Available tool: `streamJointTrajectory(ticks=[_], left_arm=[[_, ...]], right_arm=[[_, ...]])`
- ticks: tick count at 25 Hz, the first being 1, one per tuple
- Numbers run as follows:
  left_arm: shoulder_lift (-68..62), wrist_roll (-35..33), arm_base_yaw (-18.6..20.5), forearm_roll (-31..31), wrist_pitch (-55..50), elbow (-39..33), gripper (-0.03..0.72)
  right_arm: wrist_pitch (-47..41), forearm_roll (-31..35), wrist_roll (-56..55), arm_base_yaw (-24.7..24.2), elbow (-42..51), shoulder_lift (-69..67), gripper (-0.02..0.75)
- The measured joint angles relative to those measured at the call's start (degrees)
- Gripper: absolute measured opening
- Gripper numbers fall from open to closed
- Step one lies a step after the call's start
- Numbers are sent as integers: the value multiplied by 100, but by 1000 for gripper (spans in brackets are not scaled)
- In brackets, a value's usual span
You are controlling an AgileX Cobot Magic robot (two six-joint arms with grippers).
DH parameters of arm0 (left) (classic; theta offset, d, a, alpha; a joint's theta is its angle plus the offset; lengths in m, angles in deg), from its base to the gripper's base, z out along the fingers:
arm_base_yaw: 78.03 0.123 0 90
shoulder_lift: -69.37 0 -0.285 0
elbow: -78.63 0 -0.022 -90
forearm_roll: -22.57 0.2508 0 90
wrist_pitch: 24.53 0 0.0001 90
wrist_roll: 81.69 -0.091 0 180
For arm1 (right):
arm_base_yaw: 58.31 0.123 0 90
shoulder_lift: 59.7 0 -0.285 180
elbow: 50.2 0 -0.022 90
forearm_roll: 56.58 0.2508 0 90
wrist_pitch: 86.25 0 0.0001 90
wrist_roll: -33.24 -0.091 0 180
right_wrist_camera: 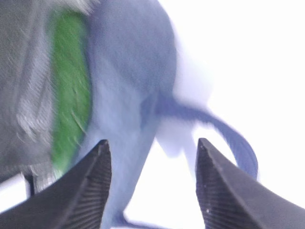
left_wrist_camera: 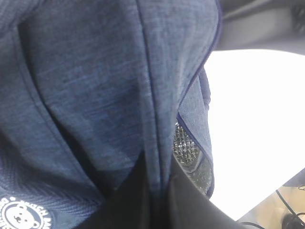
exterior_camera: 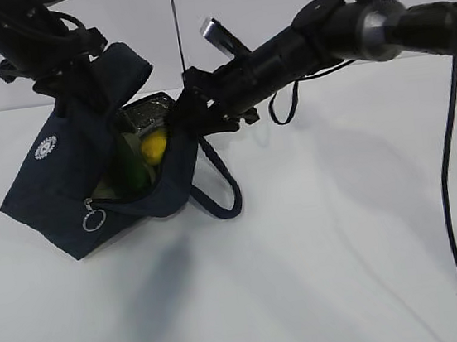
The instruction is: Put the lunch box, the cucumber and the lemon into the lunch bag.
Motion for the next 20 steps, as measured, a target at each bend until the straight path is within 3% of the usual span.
streamJointTrajectory(ticks=[9, 20], left_arm=[[0, 0, 0, -2, 0, 0, 2], [0, -55, 0, -13, 0, 0, 2]], right_arm=[[-419, -825, -635, -254, 0, 107, 424], [-795, -596, -908, -131, -8, -110, 423]])
